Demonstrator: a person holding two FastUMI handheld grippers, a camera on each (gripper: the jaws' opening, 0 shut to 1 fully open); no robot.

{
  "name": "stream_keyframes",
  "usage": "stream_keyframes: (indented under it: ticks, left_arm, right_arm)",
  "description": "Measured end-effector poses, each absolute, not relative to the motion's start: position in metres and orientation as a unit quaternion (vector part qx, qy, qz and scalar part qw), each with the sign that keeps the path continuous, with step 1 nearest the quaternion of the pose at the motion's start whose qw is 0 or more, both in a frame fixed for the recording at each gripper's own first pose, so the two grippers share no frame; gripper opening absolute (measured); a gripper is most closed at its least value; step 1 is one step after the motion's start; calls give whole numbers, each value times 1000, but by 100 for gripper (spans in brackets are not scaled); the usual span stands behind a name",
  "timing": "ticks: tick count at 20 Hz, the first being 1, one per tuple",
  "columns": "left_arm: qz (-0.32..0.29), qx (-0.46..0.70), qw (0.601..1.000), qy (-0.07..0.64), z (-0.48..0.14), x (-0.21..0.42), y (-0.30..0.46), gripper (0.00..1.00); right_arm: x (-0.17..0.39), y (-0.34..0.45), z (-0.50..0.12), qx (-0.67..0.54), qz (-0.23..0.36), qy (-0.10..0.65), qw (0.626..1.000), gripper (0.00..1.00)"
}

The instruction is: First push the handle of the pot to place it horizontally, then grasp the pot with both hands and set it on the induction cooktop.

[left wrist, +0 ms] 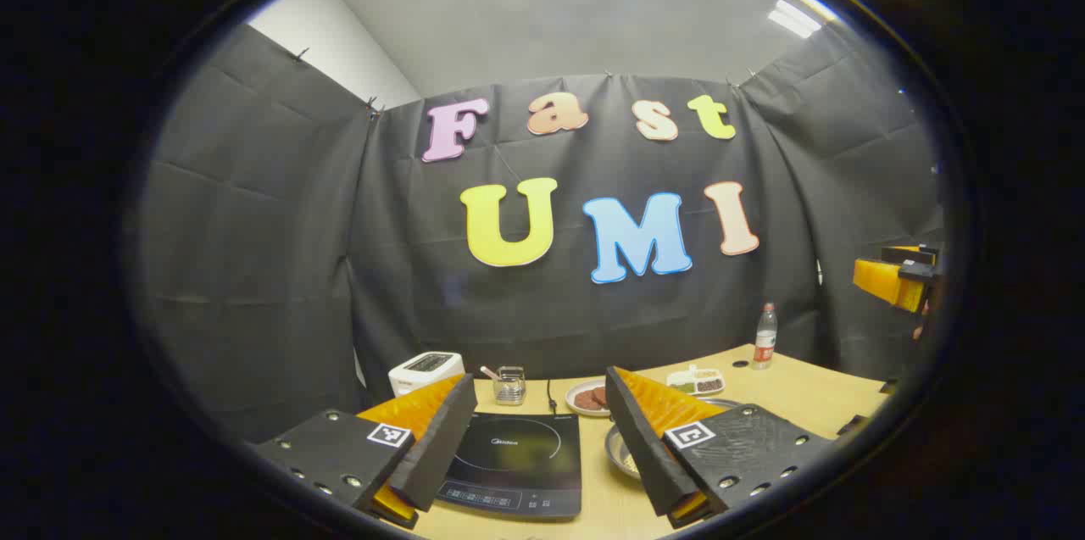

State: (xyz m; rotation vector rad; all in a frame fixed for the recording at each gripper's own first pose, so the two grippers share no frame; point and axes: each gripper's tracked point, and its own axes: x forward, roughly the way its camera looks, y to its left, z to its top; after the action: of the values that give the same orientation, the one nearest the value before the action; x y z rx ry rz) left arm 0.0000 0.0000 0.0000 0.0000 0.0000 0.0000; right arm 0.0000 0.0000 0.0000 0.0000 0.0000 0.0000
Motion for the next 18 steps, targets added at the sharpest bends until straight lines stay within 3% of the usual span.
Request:
stream_keyframes:
  ticks: [18]
  left_arm:
    - [6, -4, 1000, -15, 10, 11, 2, 89]
  right_arm:
    - [10, 4, -8, 8, -3, 15, 1000, 96]
